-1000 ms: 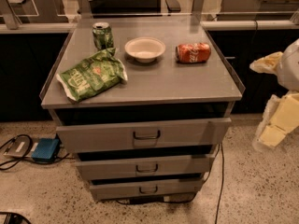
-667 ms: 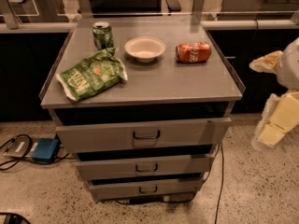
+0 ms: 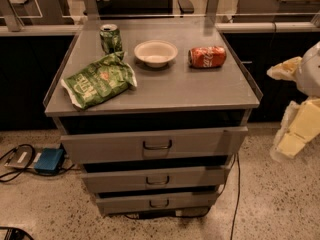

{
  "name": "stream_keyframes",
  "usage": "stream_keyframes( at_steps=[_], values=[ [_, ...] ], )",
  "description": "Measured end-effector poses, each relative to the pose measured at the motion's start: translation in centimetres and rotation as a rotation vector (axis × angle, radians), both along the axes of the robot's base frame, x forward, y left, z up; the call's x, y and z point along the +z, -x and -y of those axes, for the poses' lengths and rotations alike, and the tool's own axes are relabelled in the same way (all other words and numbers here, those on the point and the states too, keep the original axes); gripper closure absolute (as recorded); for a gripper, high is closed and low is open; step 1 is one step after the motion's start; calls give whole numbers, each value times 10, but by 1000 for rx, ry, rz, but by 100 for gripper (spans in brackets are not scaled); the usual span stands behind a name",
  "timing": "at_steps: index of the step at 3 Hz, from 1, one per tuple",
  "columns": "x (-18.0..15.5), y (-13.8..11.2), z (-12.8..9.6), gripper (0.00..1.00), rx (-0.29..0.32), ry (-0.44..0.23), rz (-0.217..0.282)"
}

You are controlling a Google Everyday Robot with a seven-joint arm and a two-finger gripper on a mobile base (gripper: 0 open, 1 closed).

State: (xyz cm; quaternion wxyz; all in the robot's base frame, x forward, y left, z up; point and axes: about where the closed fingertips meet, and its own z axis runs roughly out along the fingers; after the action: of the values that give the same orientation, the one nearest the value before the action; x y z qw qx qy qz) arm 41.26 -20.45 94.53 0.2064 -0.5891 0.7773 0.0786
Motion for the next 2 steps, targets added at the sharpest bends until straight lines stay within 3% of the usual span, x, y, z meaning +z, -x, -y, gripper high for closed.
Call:
stream_keyframes(
  at_steps=[2],
  values=[
    [7, -1, 0, 0, -4, -3, -5]
  ],
)
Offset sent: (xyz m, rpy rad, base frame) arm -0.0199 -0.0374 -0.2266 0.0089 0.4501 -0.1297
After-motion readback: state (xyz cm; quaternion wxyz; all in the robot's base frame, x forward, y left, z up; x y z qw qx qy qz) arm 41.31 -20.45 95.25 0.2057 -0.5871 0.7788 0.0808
